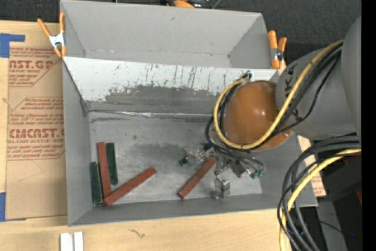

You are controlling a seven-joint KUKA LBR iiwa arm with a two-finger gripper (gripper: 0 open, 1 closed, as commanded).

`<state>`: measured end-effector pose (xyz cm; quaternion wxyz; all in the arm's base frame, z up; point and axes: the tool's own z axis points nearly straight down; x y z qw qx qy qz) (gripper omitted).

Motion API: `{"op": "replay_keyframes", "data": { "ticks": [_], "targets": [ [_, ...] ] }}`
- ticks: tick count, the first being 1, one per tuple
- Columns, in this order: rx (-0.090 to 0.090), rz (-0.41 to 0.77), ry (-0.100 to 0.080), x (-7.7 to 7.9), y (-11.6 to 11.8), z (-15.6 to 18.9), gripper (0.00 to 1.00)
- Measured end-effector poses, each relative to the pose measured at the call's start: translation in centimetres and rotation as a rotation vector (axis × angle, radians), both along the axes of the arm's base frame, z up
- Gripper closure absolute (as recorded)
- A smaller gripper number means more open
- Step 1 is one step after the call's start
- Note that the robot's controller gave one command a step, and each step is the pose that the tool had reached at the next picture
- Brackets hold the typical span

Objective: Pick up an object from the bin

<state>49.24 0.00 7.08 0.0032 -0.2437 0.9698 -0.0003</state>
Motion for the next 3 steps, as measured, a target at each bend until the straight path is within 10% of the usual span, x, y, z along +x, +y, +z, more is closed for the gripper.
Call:
{"op": "replay_keyframes", "data": {
  "ticks": [1,2,3],
  "targets": [
    [0.0,-0.001,0.005,-0.12,-0.02,-0.01,1.0],
    [0.001,-0.001,0.0,-0.01,0.01,-0.04,0.0],
    [0.0,-0.001,0.006,-0.17,-0.01,-0.09,1.0]
  ]
}}
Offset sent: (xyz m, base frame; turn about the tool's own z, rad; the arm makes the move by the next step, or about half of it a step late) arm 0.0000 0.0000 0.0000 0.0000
